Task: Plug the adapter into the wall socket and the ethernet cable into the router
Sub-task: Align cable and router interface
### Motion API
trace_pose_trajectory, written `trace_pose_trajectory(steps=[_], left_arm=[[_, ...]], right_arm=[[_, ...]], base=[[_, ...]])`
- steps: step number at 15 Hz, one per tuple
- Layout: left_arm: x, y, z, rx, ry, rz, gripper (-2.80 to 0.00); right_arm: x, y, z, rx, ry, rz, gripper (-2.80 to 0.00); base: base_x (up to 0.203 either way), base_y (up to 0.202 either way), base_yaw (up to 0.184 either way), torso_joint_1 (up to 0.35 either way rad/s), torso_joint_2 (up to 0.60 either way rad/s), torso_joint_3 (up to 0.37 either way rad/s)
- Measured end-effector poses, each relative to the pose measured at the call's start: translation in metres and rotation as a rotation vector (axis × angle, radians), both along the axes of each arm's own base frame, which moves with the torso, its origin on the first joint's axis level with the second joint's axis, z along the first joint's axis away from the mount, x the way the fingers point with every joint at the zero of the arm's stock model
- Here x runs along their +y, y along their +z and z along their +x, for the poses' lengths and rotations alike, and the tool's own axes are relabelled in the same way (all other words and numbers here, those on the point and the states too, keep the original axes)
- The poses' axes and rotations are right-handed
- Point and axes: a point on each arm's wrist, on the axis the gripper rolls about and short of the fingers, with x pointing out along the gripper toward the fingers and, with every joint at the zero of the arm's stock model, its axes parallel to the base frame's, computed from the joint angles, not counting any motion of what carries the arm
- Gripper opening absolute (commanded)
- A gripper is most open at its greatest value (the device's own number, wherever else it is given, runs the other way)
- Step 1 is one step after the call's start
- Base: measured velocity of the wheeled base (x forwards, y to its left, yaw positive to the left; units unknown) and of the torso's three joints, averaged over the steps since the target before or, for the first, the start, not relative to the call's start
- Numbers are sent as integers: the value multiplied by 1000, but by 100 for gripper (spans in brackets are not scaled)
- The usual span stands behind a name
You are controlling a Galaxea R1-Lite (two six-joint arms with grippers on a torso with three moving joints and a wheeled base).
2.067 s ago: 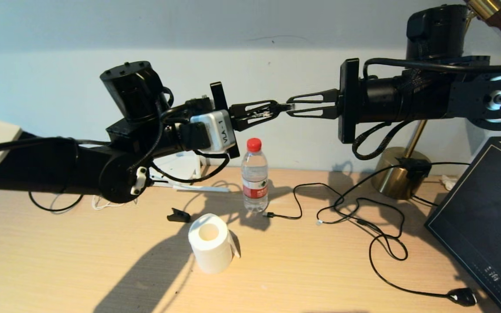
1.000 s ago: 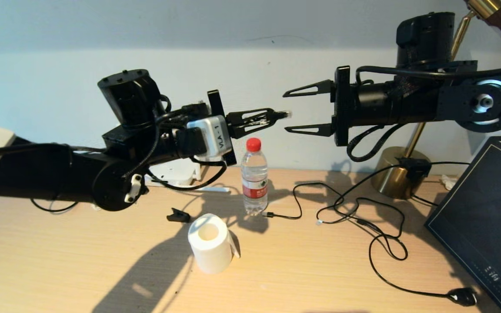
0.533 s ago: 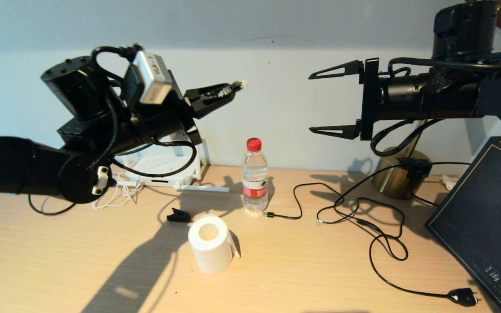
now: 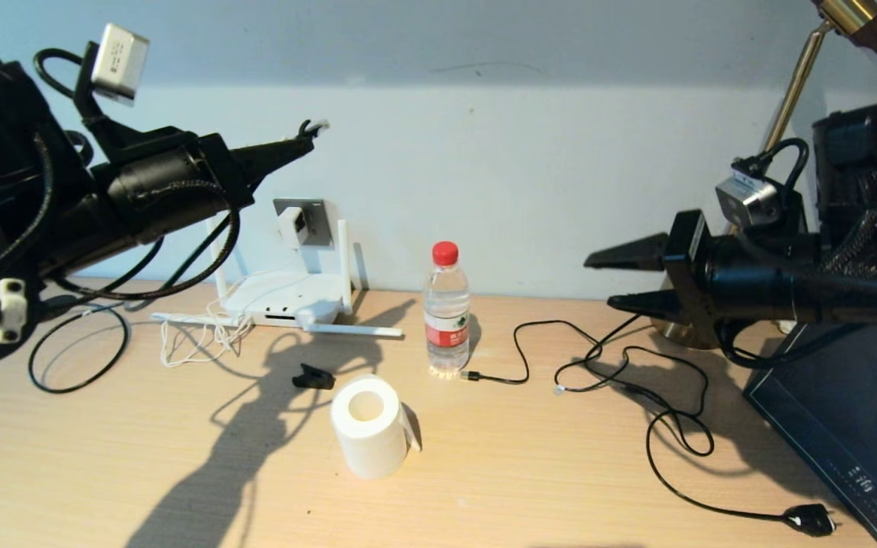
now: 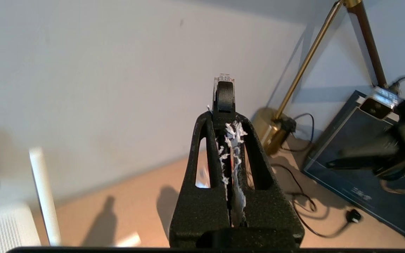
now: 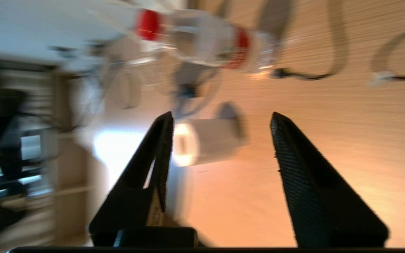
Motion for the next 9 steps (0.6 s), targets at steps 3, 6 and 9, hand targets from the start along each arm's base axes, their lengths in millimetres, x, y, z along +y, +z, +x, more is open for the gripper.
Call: trace_pose_trajectory(steps=[3,6,9], left_arm=[[11,-18,-24,160,33,-14,-280],[19,-27,-33,280,146,-86,-280],[23,-36,-23,292,298,-83,-280]], right_arm=[[-9,-22,-42,-136,-140,-354,-280],[-41,-20,-87,-248,-281,-506,-280],[-88,-24,-116,-244,-496,-602,-280]], base=[[0,0,0,0,0,0],[0,0,0,0,0,0],[0,0,0,0,0,0]])
